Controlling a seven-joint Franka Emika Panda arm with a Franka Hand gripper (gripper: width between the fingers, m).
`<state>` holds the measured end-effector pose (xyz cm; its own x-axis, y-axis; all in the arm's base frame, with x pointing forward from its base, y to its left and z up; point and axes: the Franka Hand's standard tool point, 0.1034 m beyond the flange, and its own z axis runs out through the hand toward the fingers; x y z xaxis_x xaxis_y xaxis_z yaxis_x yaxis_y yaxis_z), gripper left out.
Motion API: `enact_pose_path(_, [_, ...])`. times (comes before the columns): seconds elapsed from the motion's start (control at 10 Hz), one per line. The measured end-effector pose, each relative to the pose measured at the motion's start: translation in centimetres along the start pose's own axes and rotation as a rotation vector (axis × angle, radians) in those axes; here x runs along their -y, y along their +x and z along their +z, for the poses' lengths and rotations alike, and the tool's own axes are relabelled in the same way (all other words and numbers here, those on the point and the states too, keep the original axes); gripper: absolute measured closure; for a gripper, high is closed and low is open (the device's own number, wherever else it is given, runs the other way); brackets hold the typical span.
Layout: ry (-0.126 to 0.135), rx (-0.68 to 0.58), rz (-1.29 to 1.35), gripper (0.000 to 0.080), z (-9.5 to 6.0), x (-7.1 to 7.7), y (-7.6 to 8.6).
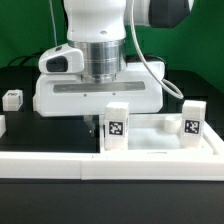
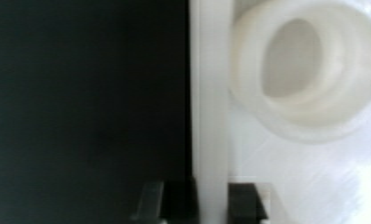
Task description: Assemble square table
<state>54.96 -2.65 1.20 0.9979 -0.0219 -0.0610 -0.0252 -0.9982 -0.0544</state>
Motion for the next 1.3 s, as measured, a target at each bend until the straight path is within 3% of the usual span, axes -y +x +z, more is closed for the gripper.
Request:
enact_pose_path(1.0, [-0.006,0.002,-0.03,0.0741,0.0,-0.1,0.0])
enact_pose_path(1.3, [-0.012,0.002,-0.38,0.0741,-0.1,-1.2,0.2])
